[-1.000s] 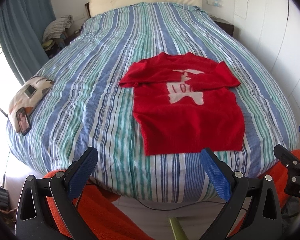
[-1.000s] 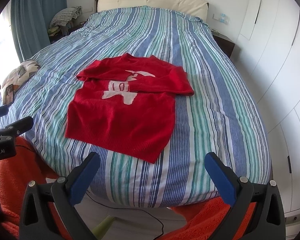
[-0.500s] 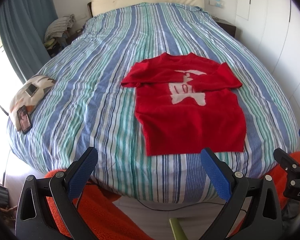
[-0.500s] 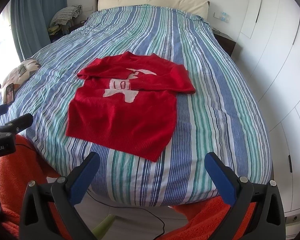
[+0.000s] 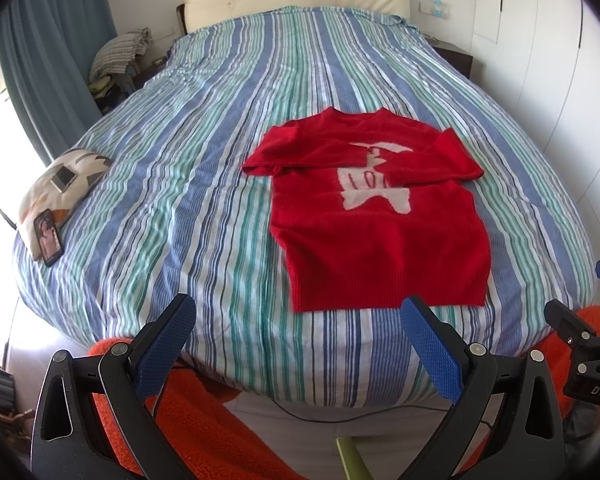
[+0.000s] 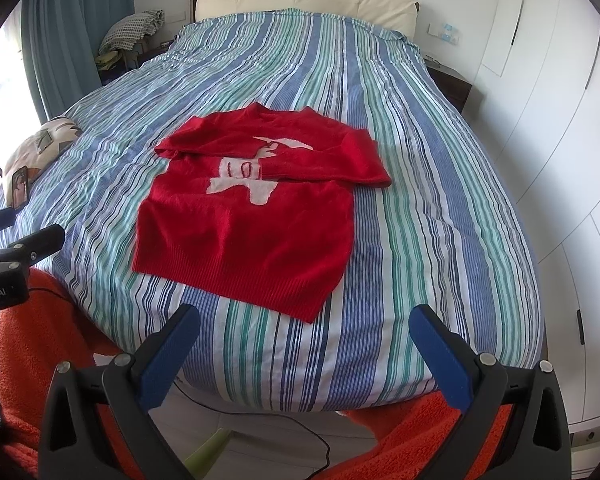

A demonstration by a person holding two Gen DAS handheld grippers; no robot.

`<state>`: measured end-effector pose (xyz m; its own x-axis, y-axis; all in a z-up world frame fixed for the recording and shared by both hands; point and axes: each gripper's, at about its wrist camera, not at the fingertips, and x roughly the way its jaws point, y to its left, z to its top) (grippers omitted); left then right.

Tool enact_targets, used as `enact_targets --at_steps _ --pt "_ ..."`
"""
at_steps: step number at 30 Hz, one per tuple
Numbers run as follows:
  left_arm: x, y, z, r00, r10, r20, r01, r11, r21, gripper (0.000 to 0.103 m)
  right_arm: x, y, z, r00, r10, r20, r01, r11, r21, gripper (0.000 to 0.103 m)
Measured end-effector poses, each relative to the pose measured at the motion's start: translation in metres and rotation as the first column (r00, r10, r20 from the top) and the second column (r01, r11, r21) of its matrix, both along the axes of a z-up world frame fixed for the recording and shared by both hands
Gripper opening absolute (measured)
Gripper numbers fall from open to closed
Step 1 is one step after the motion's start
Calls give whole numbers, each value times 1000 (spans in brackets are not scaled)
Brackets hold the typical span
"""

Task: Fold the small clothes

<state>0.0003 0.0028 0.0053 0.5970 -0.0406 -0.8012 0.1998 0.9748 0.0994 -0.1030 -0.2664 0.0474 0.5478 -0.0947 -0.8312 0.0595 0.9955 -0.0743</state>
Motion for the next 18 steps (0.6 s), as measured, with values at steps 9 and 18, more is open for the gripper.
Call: enact_targets --at_steps 9,18 --pt "0 -1 0 1000 -2 0 2 1000 3 102 -1 1 -1 1000 -2 -8 2 1000 5 103" --pt "-1 -1 0 1000 -2 -1 2 1000 2 102 0 1 -2 1000 -4 -12 4 1000 8 103"
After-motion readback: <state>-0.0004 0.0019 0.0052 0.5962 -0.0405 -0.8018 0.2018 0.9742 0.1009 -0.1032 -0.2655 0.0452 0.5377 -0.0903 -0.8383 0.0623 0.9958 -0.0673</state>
